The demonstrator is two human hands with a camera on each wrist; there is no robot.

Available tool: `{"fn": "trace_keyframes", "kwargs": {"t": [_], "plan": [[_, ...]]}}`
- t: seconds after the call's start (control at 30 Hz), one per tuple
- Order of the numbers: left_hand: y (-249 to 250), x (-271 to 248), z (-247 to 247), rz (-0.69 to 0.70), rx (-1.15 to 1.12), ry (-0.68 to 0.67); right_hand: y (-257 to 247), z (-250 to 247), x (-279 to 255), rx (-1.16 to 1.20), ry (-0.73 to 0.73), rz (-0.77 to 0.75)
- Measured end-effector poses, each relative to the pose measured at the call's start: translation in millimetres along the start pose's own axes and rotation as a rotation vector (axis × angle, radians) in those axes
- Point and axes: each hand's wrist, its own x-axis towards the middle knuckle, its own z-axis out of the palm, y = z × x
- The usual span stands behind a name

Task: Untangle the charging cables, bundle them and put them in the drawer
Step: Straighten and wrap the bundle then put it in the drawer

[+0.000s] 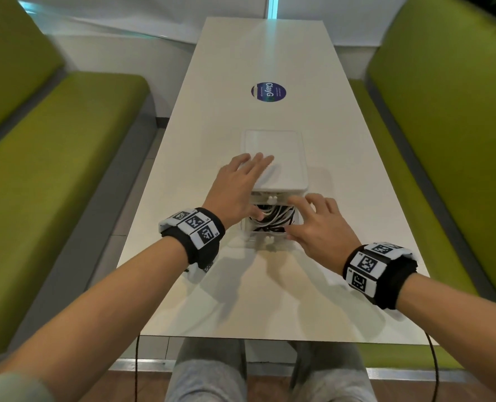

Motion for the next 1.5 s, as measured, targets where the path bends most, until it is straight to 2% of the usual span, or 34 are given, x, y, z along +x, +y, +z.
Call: {"fn": "trace_keyframes", "kwargs": {"t": [0.07, 0.2, 0.47, 0.57, 0.7, 0.77, 0.83, 0.9, 1.07, 1.3, 1.5], "plan": [[-4, 0, 6, 0.043, -0.004, 0.043, 2, 4, 2, -0.049, 0.001, -0.015], [-7, -1, 10, 0.038, -0.028, 0.118, 10, 9, 8, -0.084, -0.023, -0.005], [-6, -3, 7, 0.045, -0.118, 0.145, 13, 10, 14, 0.205, 0.021, 0.061], [-7, -4, 4, 0.073, -0.108, 0.117, 4, 13, 16, 0.303, 0.091, 0.107], [-10, -12, -4, 0.071, -0.008, -0.104, 4, 18, 13, 0.355, 0.158, 0.088], [-8, -17, -5, 0.073, 0.004, -0.126, 6, 16, 12, 0.39, 0.176, 0.078], [-7, -18, -3, 0.068, 0.009, -0.123, 8, 11, 13, 0.434, 0.164, 0.145], [-7, -18, -3, 0.068, 0.023, -0.115, 10, 9, 13, 0.407, 0.156, 0.144], [-8, -17, -2, 0.068, 0.01, -0.089, 19, 17, 7, 0.273, 0.164, 0.004], [-11, -16, -2, 0.094, 0.001, -0.067, 19, 25, 10, 0.22, 0.152, -0.003], [-12, -16, -2, 0.096, -0.021, -0.048, 13, 23, 17, 0.247, 0.259, 0.055]]}}
